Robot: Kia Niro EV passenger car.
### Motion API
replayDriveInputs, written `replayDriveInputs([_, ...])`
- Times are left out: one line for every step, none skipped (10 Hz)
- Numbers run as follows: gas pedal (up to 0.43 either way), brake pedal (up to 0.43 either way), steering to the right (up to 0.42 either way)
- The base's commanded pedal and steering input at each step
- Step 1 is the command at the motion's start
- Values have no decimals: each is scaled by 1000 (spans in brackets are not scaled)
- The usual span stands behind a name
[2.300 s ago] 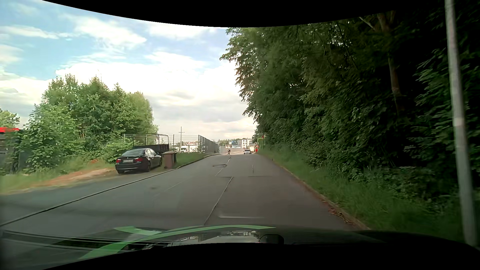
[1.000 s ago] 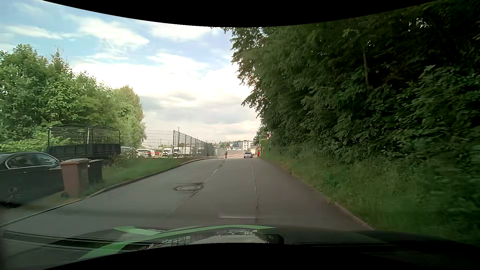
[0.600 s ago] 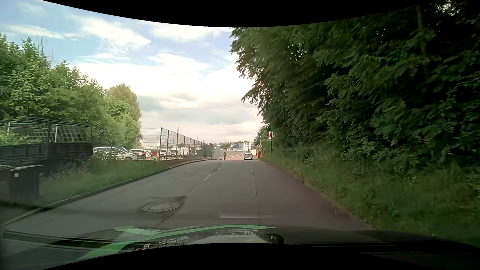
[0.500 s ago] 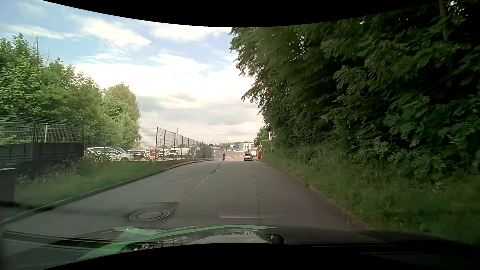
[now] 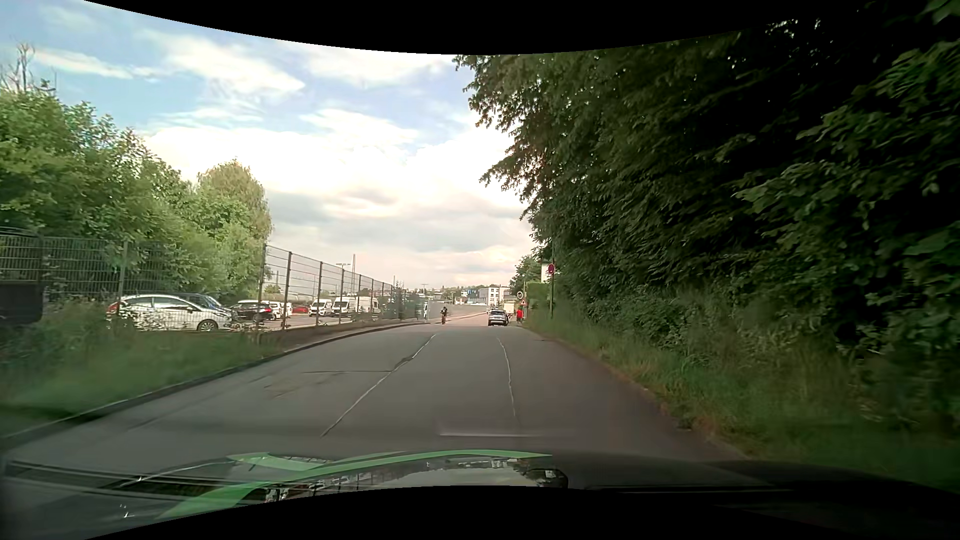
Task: Follow the waypoints while adhering to traffic rules and regulations
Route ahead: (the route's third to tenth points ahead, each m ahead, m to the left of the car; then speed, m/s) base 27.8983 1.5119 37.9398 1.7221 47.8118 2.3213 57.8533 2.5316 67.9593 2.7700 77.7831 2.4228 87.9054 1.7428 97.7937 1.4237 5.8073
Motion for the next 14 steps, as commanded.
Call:
replayDriveInputs([98,0,-6])
replayDriveInputs([98,0,-6])
replayDriveInputs([98,0,-6])
replayDriveInputs([98,0,-6])
replayDriveInputs([98,0,-8])
replayDriveInputs([98,0,-10])
replayDriveInputs([98,0,-15])
replayDriveInputs([98,0,-17])
replayDriveInputs([98,0,-18])
replayDriveInputs([98,0,-18])
replayDriveInputs([98,0,-18])
replayDriveInputs([98,0,-18])
replayDriveInputs([98,0,-18])
replayDriveInputs([98,0,-18])
